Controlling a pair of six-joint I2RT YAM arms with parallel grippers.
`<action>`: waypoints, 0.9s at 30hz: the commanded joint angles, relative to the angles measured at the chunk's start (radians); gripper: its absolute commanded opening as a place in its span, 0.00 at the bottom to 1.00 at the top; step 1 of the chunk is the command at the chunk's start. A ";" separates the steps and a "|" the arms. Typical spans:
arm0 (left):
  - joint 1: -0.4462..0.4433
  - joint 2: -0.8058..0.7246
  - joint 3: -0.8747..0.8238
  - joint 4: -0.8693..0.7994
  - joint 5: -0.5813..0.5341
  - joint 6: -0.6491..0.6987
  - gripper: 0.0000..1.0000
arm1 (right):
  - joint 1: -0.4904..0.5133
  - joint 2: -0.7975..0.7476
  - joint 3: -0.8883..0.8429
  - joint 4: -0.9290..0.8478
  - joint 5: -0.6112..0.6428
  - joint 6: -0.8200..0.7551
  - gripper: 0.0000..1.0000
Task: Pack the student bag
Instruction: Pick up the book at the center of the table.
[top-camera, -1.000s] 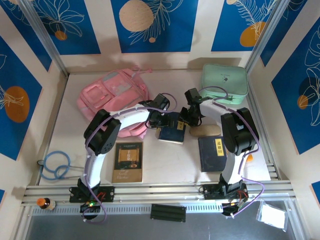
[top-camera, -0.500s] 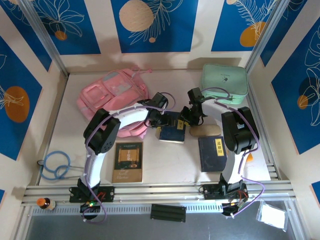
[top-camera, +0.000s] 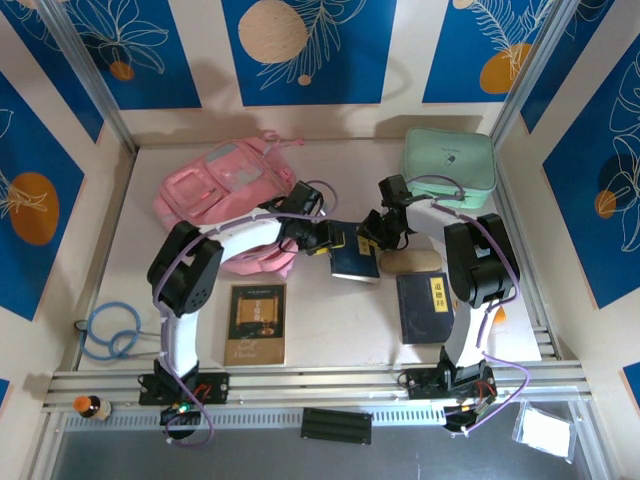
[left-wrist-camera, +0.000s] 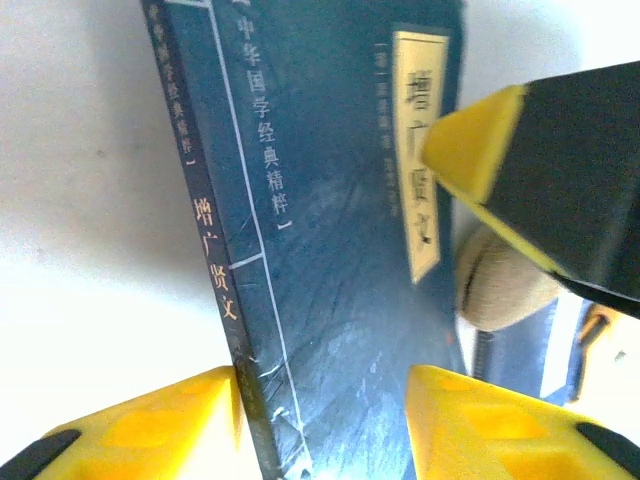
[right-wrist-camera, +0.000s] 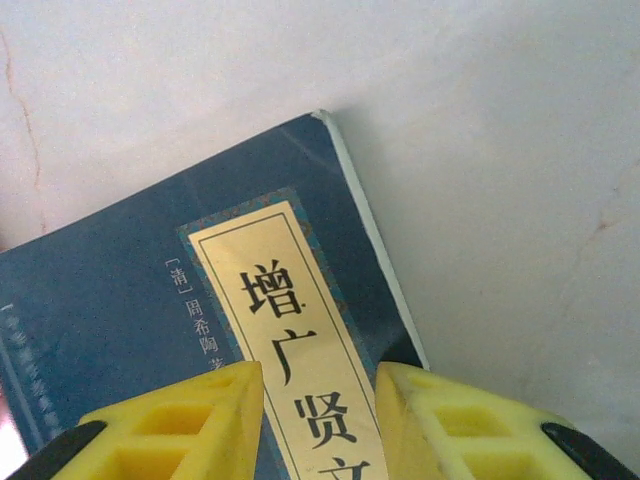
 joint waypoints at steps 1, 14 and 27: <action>-0.018 -0.034 -0.009 0.172 0.106 -0.025 0.43 | 0.029 0.039 -0.049 0.005 -0.071 0.027 0.37; -0.012 -0.019 -0.061 0.259 0.054 -0.119 0.34 | 0.035 0.025 -0.060 0.028 -0.072 0.049 0.35; 0.054 -0.172 -0.149 0.239 -0.024 -0.078 0.00 | -0.014 -0.210 -0.177 0.239 -0.162 0.057 0.47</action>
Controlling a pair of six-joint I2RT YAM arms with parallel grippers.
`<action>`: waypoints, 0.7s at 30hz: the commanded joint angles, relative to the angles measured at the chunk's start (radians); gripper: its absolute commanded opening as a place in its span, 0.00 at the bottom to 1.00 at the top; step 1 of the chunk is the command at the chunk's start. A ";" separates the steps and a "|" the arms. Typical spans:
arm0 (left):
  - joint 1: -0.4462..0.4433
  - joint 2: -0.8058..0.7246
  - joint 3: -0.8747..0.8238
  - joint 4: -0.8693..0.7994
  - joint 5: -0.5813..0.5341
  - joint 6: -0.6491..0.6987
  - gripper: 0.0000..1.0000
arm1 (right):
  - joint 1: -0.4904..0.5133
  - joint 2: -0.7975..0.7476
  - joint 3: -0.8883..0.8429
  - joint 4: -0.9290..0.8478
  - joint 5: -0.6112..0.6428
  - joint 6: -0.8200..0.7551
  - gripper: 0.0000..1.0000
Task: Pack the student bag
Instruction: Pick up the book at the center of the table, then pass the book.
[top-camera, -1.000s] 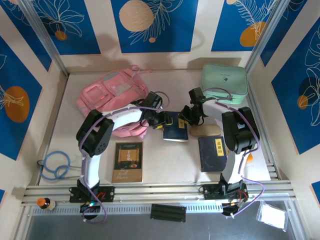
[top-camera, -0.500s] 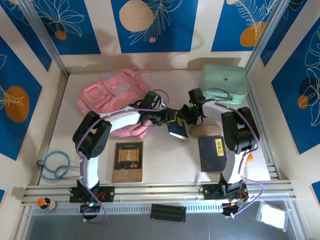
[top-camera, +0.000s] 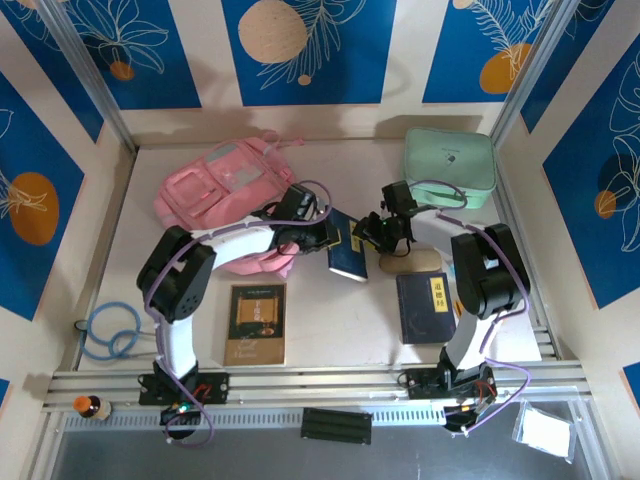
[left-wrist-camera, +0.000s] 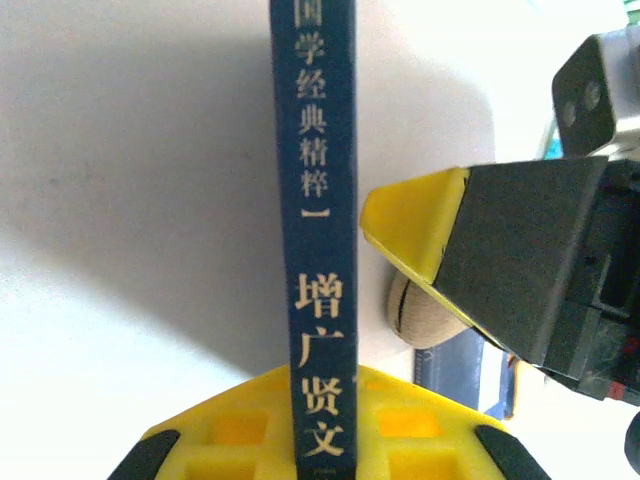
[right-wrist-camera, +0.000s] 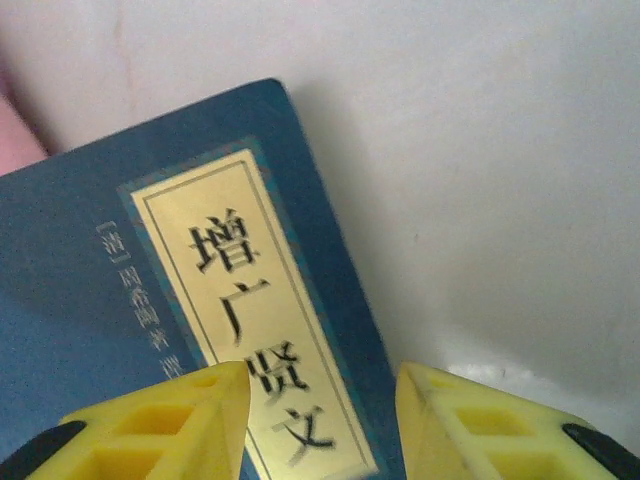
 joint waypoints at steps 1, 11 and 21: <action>0.043 -0.108 -0.025 0.042 -0.023 0.019 0.00 | -0.020 -0.112 -0.053 0.115 -0.097 0.030 0.51; 0.186 -0.343 -0.193 0.280 -0.065 -0.127 0.00 | -0.046 -0.298 -0.232 0.460 -0.259 0.270 0.75; 0.220 -0.427 -0.280 0.585 -0.164 -0.329 0.00 | 0.089 -0.335 -0.239 0.669 -0.246 0.576 0.81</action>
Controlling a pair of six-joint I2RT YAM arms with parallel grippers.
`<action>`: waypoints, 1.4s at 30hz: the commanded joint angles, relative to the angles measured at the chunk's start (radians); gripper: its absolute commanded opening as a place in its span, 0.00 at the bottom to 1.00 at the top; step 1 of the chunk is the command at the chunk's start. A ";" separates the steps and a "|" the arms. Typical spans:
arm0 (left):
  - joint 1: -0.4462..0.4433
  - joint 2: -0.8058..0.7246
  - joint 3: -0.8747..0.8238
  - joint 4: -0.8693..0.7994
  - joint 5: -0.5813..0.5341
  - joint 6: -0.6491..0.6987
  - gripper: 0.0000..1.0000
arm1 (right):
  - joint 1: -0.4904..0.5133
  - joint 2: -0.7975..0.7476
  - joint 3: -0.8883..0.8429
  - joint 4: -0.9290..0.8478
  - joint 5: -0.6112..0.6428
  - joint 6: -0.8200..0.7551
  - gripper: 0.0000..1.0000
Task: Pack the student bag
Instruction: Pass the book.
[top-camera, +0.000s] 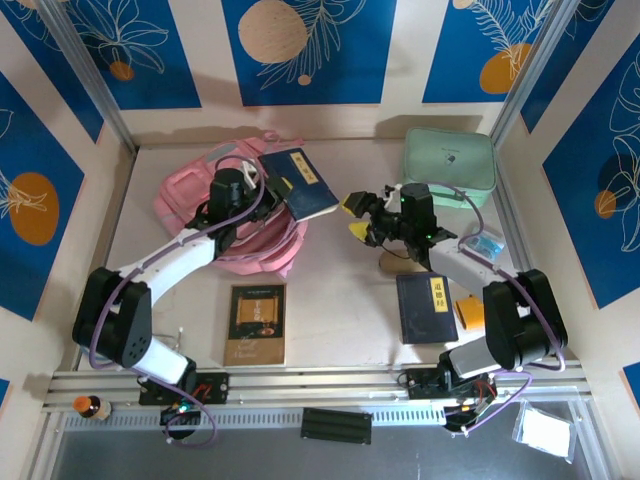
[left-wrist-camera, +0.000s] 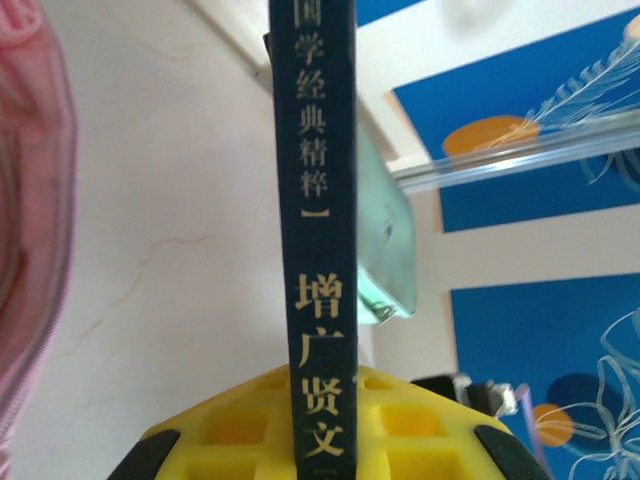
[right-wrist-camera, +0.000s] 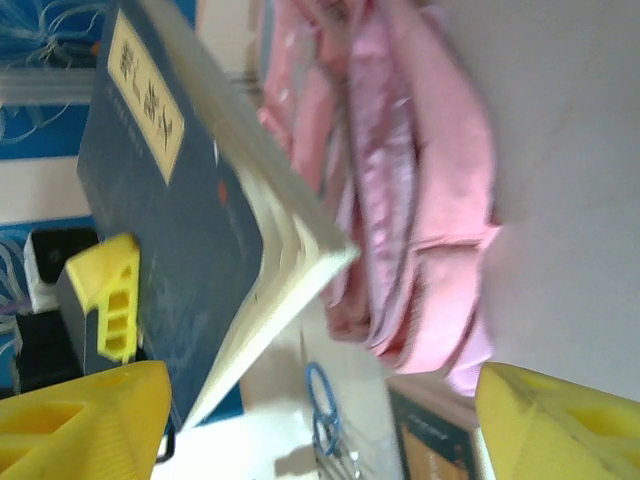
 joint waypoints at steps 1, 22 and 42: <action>-0.001 -0.045 -0.014 0.191 -0.045 -0.107 0.00 | 0.046 -0.014 0.001 0.148 -0.002 0.145 0.82; -0.003 0.001 -0.077 0.336 -0.074 -0.323 0.00 | 0.141 0.286 0.185 0.450 0.067 0.345 0.63; 0.022 -0.037 -0.116 0.054 -0.087 -0.020 0.64 | 0.065 0.176 0.111 0.315 0.048 0.113 0.05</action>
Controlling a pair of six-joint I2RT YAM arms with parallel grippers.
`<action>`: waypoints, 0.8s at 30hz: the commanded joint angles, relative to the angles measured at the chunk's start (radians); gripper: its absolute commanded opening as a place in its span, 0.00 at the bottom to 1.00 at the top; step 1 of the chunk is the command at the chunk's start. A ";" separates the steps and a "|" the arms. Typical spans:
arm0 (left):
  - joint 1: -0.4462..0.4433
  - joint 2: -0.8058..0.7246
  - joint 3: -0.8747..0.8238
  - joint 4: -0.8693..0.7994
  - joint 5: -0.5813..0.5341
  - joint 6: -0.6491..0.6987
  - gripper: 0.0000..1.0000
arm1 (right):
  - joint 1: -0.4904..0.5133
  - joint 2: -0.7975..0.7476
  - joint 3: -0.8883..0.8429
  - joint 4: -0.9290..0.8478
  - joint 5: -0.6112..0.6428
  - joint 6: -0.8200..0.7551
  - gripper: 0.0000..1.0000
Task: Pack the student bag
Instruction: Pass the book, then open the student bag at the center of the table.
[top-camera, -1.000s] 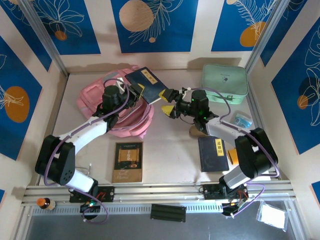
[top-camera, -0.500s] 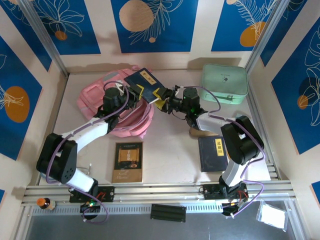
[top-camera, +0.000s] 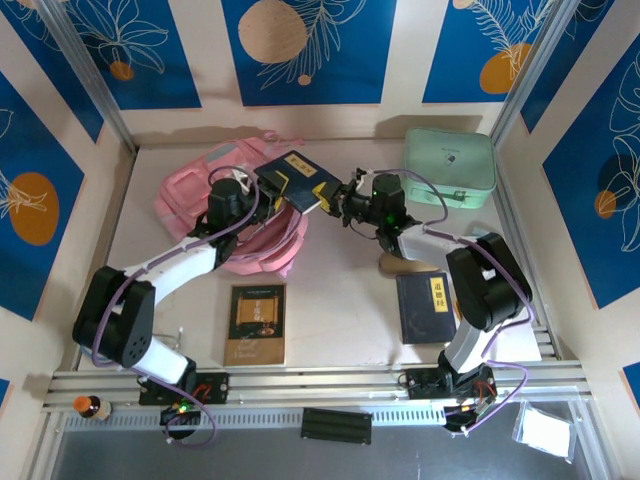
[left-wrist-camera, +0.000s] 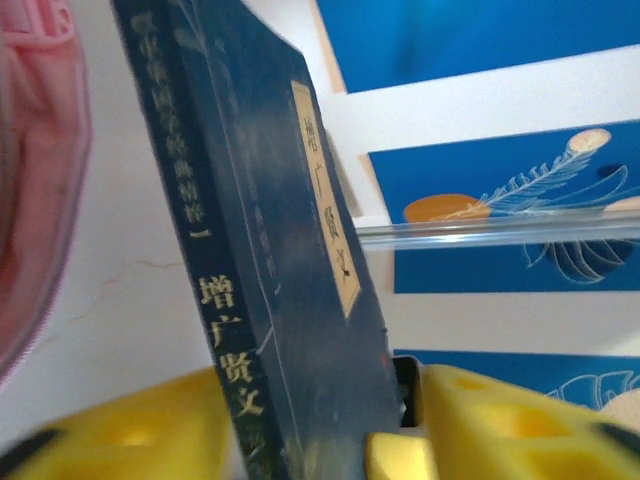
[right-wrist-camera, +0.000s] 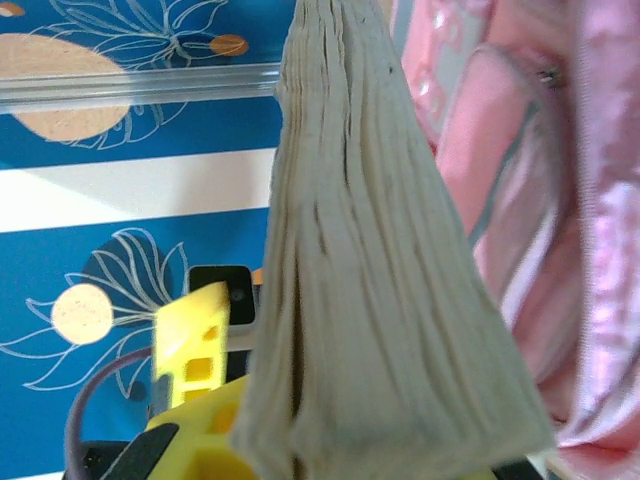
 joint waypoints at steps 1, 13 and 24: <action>0.014 -0.049 0.001 -0.198 -0.014 0.240 0.69 | -0.040 -0.096 -0.045 -0.075 0.000 -0.132 0.04; -0.002 0.034 0.281 -0.982 -0.303 0.982 0.95 | -0.179 -0.338 -0.131 -0.438 0.091 -0.497 0.04; -0.073 0.268 0.536 -1.248 -0.448 1.291 0.73 | -0.200 -0.360 -0.115 -0.508 0.112 -0.559 0.04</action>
